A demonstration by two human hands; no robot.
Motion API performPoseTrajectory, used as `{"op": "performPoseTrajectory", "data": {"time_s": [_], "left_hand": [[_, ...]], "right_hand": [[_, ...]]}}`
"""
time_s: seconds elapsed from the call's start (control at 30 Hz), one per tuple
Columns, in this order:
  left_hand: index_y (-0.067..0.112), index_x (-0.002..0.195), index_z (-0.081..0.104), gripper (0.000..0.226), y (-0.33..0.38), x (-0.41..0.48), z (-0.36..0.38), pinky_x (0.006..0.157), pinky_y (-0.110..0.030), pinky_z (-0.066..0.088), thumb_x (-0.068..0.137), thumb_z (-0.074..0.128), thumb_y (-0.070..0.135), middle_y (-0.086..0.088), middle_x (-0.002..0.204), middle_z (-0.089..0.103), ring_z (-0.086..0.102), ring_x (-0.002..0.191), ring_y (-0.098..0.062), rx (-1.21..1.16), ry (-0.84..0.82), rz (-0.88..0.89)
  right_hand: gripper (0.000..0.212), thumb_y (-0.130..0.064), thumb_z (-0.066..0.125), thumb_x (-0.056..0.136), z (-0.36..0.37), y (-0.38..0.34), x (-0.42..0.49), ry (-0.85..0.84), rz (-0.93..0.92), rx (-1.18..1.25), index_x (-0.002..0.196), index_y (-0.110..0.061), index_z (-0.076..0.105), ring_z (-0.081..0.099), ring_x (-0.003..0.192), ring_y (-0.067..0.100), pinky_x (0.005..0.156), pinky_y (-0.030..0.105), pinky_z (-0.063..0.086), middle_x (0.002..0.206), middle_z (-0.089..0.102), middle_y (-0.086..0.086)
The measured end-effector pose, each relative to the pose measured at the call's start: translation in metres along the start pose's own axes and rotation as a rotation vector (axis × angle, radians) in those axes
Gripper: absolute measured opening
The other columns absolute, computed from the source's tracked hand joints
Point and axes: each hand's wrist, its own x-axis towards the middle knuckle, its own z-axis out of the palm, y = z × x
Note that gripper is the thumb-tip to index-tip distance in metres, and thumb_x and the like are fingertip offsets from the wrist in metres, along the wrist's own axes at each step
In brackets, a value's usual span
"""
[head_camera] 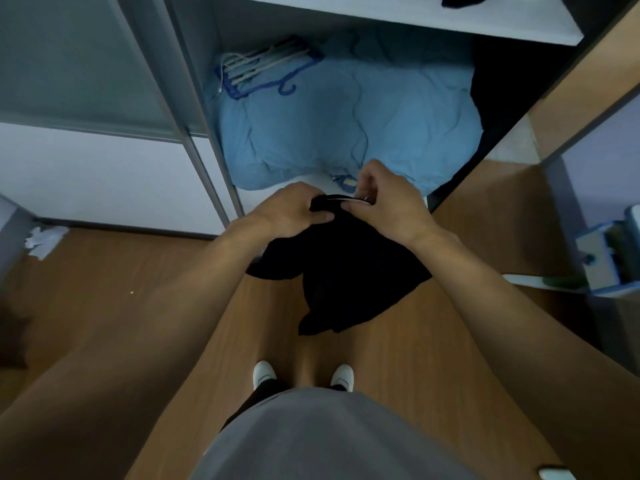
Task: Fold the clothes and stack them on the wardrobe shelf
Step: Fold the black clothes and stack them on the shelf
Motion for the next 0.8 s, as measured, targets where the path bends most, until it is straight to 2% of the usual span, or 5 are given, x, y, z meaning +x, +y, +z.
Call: {"op": "performPoseTrajectory", "data": {"time_s": [0.23, 0.33, 0.5, 0.6, 0.8], "left_hand": [[0.036, 0.064, 0.056, 0.031, 0.016, 0.008, -0.008, 0.046, -0.008, 0.032, 0.091, 0.070, 0.032, 0.024, 0.055, 0.059, 0.051, 0.051, 0.016, -0.075, 0.017, 0.065], [0.033, 0.065, 0.057, 0.029, 0.021, 0.010, -0.011, 0.047, -0.010, 0.033, 0.089, 0.071, 0.039, 0.016, 0.061, 0.055, 0.050, 0.051, 0.013, -0.021, -0.007, 0.055], [0.031, 0.064, 0.057, 0.030, 0.014, 0.009, -0.016, 0.049, -0.010, 0.034, 0.088, 0.072, 0.041, 0.020, 0.057, 0.060, 0.053, 0.053, 0.010, -0.063, -0.002, 0.055], [0.033, 0.084, 0.070, 0.009, 0.012, 0.002, -0.023, 0.062, -0.006, 0.044, 0.088, 0.071, 0.041, 0.024, 0.076, 0.069, 0.064, 0.073, 0.008, -0.142, 0.013, 0.059], [0.013, 0.110, 0.069, 0.033, 0.011, -0.001, -0.033, 0.089, -0.034, 0.054, 0.087, 0.071, 0.037, -0.003, 0.105, 0.071, 0.067, 0.096, -0.017, -0.048, -0.002, 0.002]], "right_hand": [[0.013, -0.024, 0.070, 0.089, -0.006, 0.006, -0.033, 0.153, -0.255, -0.007, 0.096, -0.016, 0.064, 0.064, 0.093, 0.019, 0.077, 0.047, 0.052, 0.099, 0.068, -0.004], [0.025, -0.040, 0.071, 0.086, -0.004, 0.015, -0.040, 0.153, -0.155, -0.093, 0.104, -0.026, 0.061, 0.064, 0.094, 0.013, 0.079, 0.042, 0.053, 0.106, 0.067, -0.012], [0.036, -0.055, 0.070, 0.081, 0.006, 0.029, -0.038, 0.161, 0.000, -0.103, 0.092, -0.031, 0.045, 0.055, 0.073, 0.011, 0.066, 0.034, 0.043, 0.077, 0.057, -0.014], [0.030, -0.053, 0.066, 0.087, 0.012, 0.027, -0.040, 0.151, -0.053, -0.071, 0.096, -0.025, 0.059, 0.060, 0.082, 0.015, 0.070, 0.039, 0.050, 0.086, 0.063, -0.009], [0.027, -0.024, 0.064, 0.095, 0.011, 0.013, -0.029, 0.168, -0.172, -0.034, 0.078, -0.005, 0.054, 0.057, 0.066, 0.029, 0.059, 0.043, 0.047, 0.069, 0.058, 0.008]]}}
